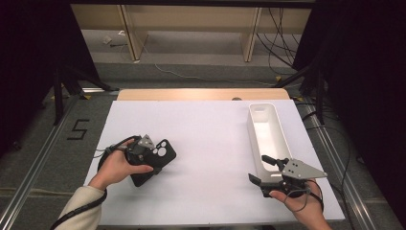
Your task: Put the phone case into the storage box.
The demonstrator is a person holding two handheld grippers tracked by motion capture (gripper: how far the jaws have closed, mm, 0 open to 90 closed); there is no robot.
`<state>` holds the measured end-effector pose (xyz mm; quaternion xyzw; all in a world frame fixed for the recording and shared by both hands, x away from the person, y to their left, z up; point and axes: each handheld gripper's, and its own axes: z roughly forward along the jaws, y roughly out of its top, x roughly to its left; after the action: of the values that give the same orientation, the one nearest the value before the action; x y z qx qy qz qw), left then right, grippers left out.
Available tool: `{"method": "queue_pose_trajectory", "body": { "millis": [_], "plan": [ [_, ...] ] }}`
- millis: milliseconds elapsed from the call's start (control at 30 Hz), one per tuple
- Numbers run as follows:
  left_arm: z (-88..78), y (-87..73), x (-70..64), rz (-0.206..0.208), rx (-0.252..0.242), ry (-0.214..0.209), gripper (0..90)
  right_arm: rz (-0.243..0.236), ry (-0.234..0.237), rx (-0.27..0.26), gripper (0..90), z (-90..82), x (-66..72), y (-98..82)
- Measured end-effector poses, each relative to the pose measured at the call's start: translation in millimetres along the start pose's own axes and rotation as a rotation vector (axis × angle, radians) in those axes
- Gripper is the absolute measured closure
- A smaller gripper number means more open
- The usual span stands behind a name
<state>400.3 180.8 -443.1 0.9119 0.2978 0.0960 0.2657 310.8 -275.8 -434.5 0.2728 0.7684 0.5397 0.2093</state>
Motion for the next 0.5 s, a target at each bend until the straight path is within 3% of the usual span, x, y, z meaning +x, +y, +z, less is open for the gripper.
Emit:
{"method": "queue_pose_trajectory", "body": {
  "millis": [233, 500],
  "plan": [
    [-2.8, 2.0, -3.0, -0.029, -0.079, -0.002, 14.9, -0.001, 0.000, -0.004, 22.1, -0.1, -0.2, 0.2],
    [-6.5, 4.3, -7.0, -0.066, -0.177, 0.030, 14.9, 0.001, -0.001, -0.009, 21.7, -0.8, 0.0, 0.7]
  ]
}}
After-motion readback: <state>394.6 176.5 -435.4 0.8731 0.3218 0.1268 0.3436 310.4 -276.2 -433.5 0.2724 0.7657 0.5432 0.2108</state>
